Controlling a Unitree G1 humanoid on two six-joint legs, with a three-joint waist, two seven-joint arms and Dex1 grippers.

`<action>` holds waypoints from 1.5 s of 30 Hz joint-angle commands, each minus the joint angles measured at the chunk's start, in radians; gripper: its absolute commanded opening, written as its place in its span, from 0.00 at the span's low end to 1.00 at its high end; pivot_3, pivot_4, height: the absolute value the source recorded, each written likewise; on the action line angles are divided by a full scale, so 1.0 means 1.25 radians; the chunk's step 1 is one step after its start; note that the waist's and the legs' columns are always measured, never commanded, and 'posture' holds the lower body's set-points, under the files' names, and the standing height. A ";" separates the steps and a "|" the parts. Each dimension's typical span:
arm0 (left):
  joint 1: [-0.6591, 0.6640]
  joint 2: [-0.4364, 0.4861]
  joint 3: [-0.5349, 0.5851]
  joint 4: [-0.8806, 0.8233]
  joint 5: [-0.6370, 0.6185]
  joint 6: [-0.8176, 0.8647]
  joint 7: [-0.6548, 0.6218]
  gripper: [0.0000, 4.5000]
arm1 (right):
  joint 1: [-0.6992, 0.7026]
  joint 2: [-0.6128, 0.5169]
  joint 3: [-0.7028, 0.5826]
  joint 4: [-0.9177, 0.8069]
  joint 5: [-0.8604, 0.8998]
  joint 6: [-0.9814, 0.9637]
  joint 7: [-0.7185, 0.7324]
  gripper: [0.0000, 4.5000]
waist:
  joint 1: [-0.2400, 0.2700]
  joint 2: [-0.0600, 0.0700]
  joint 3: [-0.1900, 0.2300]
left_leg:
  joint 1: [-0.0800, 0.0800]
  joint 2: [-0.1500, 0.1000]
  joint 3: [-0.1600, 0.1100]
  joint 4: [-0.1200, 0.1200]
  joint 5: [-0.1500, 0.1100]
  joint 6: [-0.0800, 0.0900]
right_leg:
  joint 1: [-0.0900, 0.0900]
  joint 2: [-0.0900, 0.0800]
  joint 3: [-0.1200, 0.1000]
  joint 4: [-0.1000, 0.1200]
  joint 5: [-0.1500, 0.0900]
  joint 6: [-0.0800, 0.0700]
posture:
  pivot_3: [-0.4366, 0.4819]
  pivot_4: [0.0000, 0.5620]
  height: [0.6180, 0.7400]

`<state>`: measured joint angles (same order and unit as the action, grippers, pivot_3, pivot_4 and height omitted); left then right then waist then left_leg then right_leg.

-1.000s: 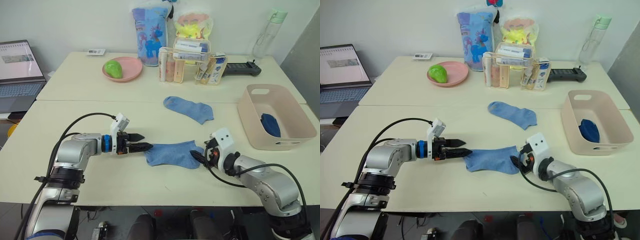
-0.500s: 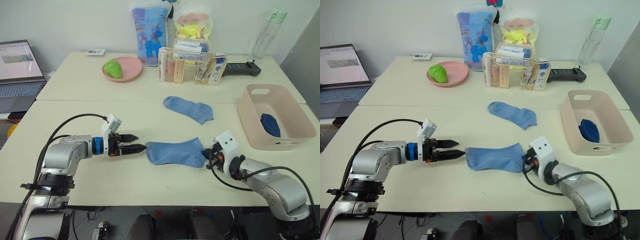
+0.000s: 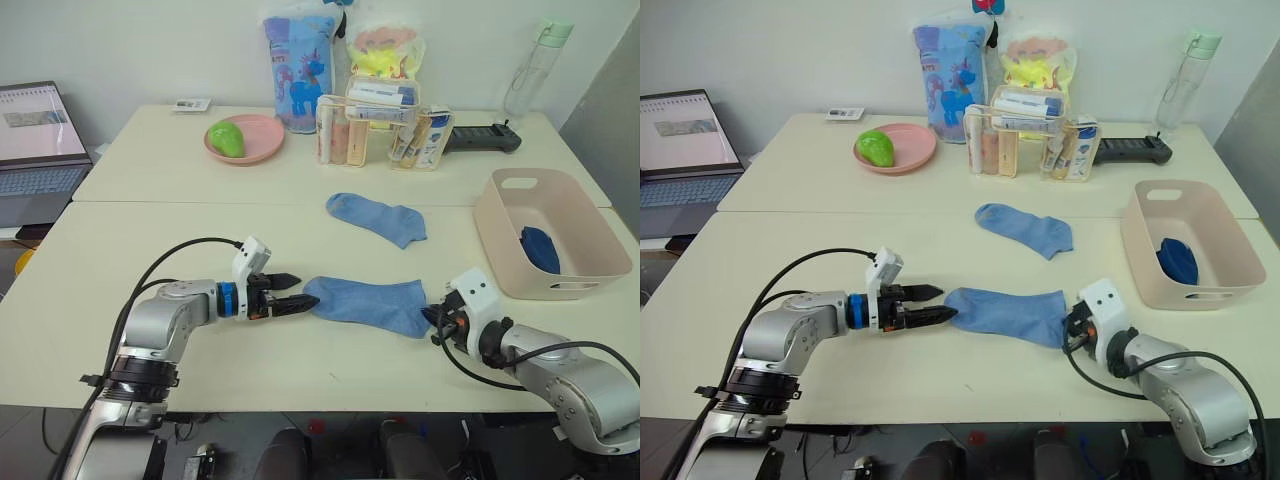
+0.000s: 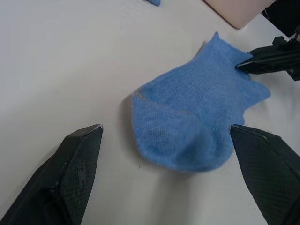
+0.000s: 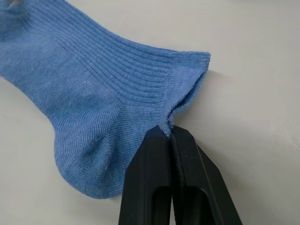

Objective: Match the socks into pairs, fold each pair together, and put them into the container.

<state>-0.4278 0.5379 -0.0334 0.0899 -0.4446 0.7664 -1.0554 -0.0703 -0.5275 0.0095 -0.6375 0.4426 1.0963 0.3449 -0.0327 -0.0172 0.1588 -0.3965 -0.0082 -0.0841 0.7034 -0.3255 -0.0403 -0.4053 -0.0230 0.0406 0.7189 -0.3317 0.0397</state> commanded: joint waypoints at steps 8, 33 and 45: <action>0.027 -0.023 -0.050 -0.035 -0.006 0.027 0.033 0.46 | 0.001 -0.012 0.014 -0.032 -0.010 -0.032 0.008 0.00 | 0.000 0.001 -0.002 | 0.000 0.000 0.000 0.000 0.000 0.000 | 0.000 0.000 0.000 0.000 0.000 0.000 | 0.48 0.27 0.69; 0.259 0.158 -0.018 -0.283 -0.144 0.207 0.057 0.00 | 0.076 -0.130 0.017 -0.151 0.160 0.036 0.122 0.00 | 0.001 0.002 -0.002 | 0.001 0.000 -0.001 0.000 0.000 0.000 | 0.002 0.000 0.001 -0.001 0.000 0.000 | 0.48 0.27 0.69; 0.314 0.186 0.030 -0.265 -0.130 0.091 0.045 0.33 | 0.097 -0.145 -0.026 -0.173 0.152 -0.008 0.093 0.45 | 0.002 0.004 -0.006 | 0.002 0.000 -0.001 -0.001 0.000 0.001 | 0.003 0.000 0.001 -0.002 0.000 0.000 | 0.48 0.27 0.69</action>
<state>-0.0594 0.7458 -0.0296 -0.2655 -0.6277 0.8810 -1.0208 0.0469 -0.7068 0.0176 -0.8065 0.6174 1.1067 0.4565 -0.0301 -0.0121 0.1517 -0.3929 -0.0078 -0.0851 0.7021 -0.3259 -0.0396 -0.4013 -0.0236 0.0422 0.7166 -0.3317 0.0398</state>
